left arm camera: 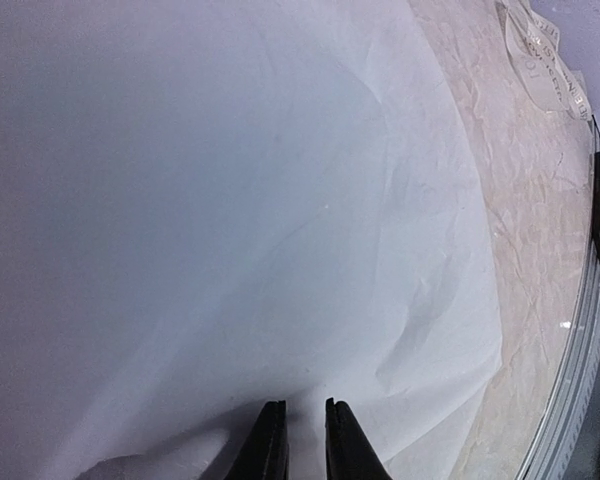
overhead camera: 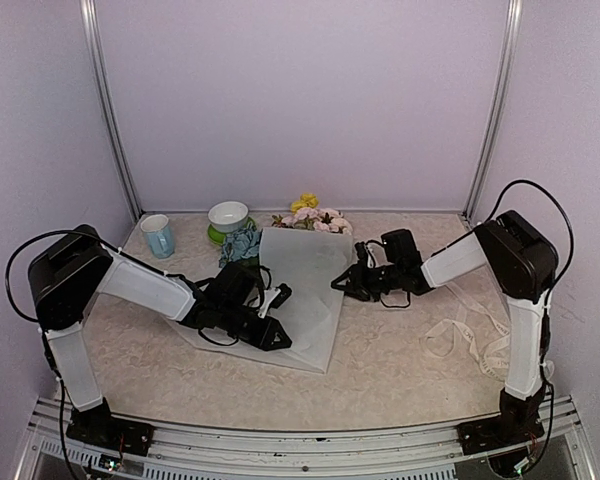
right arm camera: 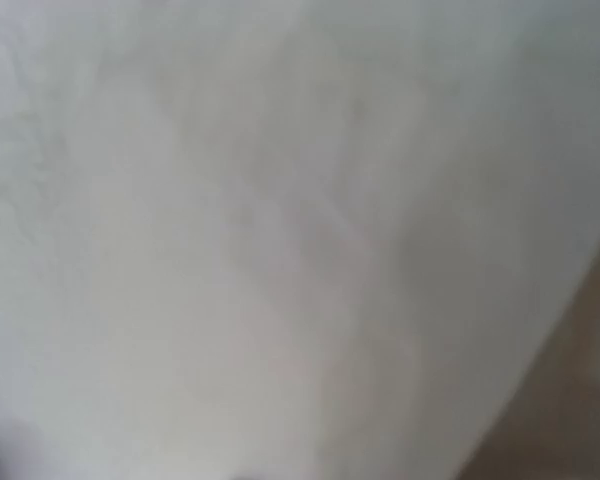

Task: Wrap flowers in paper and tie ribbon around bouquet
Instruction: Press the fold line on the 2/3-folded wrapping paper, then pick up the two-thirds-folded wrapping paper from the center of the board.

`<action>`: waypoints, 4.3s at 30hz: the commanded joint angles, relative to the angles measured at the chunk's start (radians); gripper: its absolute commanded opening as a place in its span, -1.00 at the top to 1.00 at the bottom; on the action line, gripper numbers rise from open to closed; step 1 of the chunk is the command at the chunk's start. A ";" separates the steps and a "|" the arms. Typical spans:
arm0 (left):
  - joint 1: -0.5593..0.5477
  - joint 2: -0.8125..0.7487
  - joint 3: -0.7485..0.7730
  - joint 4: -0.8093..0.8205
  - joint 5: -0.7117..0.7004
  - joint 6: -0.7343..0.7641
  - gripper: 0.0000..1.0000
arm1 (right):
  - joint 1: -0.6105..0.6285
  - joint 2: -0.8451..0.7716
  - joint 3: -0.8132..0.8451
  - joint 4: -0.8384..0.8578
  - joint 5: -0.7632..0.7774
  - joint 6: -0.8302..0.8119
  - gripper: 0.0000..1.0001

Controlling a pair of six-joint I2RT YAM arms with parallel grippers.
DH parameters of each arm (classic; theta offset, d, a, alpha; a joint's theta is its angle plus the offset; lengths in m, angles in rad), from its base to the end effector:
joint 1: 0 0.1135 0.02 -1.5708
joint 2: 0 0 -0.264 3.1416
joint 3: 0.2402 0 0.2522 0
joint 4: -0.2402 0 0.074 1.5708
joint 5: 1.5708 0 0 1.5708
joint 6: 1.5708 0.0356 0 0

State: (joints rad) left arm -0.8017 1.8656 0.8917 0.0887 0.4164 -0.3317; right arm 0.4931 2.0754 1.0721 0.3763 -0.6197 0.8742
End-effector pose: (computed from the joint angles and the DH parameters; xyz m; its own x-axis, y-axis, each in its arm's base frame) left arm 0.2341 -0.2626 0.1148 -0.7810 0.3787 -0.4967 0.6144 0.6085 -0.5022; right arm 0.3543 0.2138 0.1099 -0.9449 0.2011 -0.2582 -0.1166 0.5303 0.8398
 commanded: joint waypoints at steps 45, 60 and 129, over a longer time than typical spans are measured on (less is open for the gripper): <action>0.053 0.086 -0.019 -0.166 0.008 0.048 0.69 | -0.185 0.229 0.679 -0.591 0.224 -0.440 -0.45; 0.052 0.101 -0.012 -0.168 0.007 0.043 0.69 | -0.230 0.228 0.516 -0.289 -0.189 -0.459 -0.58; 0.067 0.106 0.024 -0.193 -0.080 0.053 0.68 | 0.177 -0.145 -0.249 -0.077 -0.099 -0.028 -0.23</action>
State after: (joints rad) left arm -0.7429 1.9205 0.9543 0.0414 0.5083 -0.2836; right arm 0.6392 1.8778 0.8696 0.2142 -0.6941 0.7643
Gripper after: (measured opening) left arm 0.158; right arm 0.655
